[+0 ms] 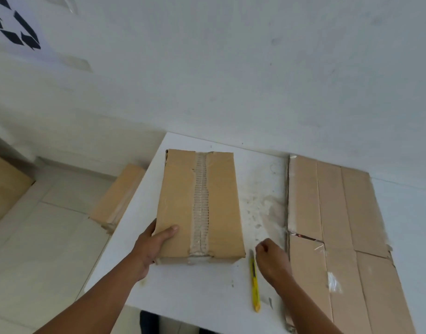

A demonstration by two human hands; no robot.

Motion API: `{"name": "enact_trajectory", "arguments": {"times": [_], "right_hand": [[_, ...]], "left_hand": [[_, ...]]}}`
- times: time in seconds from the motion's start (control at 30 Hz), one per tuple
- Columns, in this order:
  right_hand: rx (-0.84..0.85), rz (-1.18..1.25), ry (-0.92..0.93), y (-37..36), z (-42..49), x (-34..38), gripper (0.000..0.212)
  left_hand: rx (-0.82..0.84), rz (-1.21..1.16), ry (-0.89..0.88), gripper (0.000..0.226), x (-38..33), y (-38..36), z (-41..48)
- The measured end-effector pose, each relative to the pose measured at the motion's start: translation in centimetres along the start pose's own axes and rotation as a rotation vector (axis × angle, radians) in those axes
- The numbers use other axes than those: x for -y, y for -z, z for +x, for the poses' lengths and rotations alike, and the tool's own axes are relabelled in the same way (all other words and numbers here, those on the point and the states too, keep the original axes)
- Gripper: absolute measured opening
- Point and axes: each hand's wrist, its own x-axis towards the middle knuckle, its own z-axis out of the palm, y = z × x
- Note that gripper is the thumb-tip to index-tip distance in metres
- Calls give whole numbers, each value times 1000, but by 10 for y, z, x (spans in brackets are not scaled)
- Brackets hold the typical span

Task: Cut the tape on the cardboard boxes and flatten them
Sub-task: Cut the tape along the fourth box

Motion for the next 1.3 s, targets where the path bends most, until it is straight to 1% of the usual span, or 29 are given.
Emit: {"name": "enact_trajectory", "arguments": {"times": [0.03, 0.07, 0.1, 0.17, 0.2, 0.27, 0.3, 0.37, 0.4, 0.47, 0.53, 0.6, 0.67, 0.7, 0.8, 0.9, 1.0, 1.07, 1.13, 1.2, 1.3], "right_hand": [[-10, -138, 6, 2, -3, -5, 15], [23, -256, 6, 1, -6, -11, 15], [77, -361, 5, -1, -11, -15, 20], [144, -506, -13, -8, -19, -22, 26], [150, -531, -24, -11, -22, -23, 25], [141, -532, -30, -17, -23, -28, 20], [139, -526, -35, -18, -22, -29, 18], [154, -507, -63, -18, -18, -32, 15], [160, -472, -70, -17, -16, -31, 15], [121, -317, -86, -13, -9, -29, 18], [49, -85, -102, -9, -1, -19, 17], [-20, 128, -98, -3, 6, -1, 16], [-96, 253, -39, 2, 13, 25, 13], [-135, 266, 6, 4, 16, 40, 11], [-216, 253, 172, 7, 18, 89, 9], [-210, 196, 279, -6, 21, 136, 21], [-165, 36, 355, -32, 30, 171, 35], [-125, -37, 397, -49, 38, 187, 39], [-86, -86, 414, -64, 47, 201, 41], [-82, -131, 409, -74, 56, 211, 43], [-96, -185, 372, -80, 64, 223, 50]], "left_hand": [[-9, -2, -11, 79, 3, -2, 0], [-19, -5, -20, 72, 5, -4, 1], [-33, -4, -32, 67, 9, -7, 2], [-68, 20, -70, 61, 16, -11, 2], [-96, 53, -98, 59, 19, -13, 2], [-157, 158, -167, 62, 21, -15, 2], [-181, 230, -199, 69, 19, -15, 3], [-229, 451, -259, 89, 12, -14, 5], [-257, 586, -315, 93, 7, -13, 6], [-279, 831, -448, 96, -3, -10, 9], [-215, 981, -520, 95, -15, -8, 12], [-106, 1100, -532, 90, -29, -6, 14], [-32, 1150, -525, 89, -40, -4, 18], [-24, 1150, -528, 87, -46, -4, 19], [-108, 1221, -605, 75, -64, -1, 26], [-162, 1371, -642, 66, -83, 1, 40], [-119, 1453, -631, 49, -105, 3, 59], [-81, 1498, -678, 37, -118, 4, 74], [-32, 1525, -750, 39, -129, 3, 89], [27, 1512, -806, 40, -138, 2, 104], [126, 1427, -801, 35, -150, 1, 117]]}}
